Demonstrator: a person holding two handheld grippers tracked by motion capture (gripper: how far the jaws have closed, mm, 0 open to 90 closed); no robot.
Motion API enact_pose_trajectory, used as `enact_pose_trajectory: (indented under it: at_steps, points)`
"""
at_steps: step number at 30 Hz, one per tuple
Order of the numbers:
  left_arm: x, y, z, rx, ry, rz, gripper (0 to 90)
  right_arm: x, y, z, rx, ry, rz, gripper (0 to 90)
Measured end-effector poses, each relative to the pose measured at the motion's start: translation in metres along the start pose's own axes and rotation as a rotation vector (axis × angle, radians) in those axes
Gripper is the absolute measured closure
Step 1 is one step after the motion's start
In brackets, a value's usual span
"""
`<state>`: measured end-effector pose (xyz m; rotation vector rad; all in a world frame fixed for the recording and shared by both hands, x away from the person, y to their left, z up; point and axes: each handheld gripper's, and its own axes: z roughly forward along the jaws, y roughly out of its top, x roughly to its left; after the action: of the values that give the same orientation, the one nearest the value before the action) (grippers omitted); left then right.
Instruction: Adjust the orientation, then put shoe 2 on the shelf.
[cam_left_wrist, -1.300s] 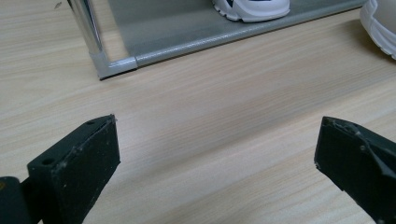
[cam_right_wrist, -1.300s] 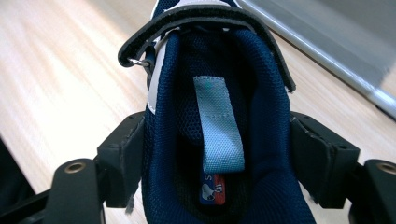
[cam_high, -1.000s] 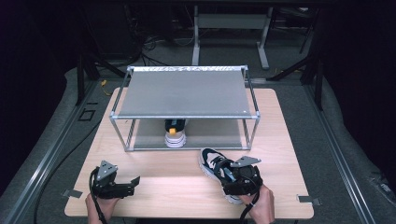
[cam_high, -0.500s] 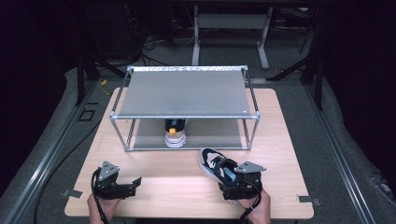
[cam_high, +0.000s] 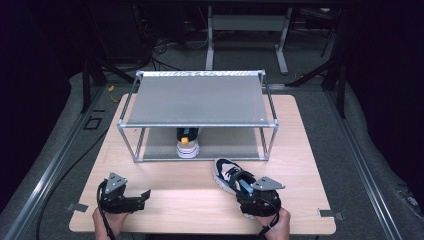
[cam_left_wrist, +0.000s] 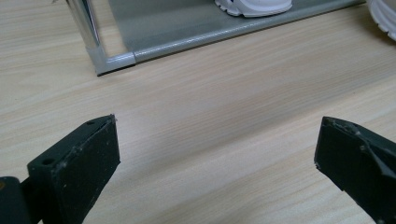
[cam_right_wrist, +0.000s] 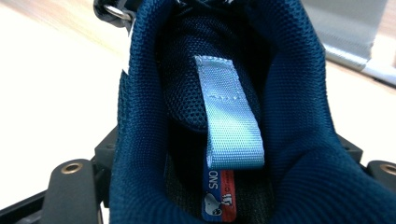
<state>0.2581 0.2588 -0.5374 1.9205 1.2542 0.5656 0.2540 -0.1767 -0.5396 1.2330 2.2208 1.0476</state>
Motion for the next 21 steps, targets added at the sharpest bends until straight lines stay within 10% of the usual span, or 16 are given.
enact_pose_trajectory:
  at_steps: [21]
  points:
    - [0.003, -0.003, -0.002, -0.007, 0.008, -0.006, 0.1, 0.004, 0.019, -0.028, -0.071, -0.068, 0.017, 24.2]
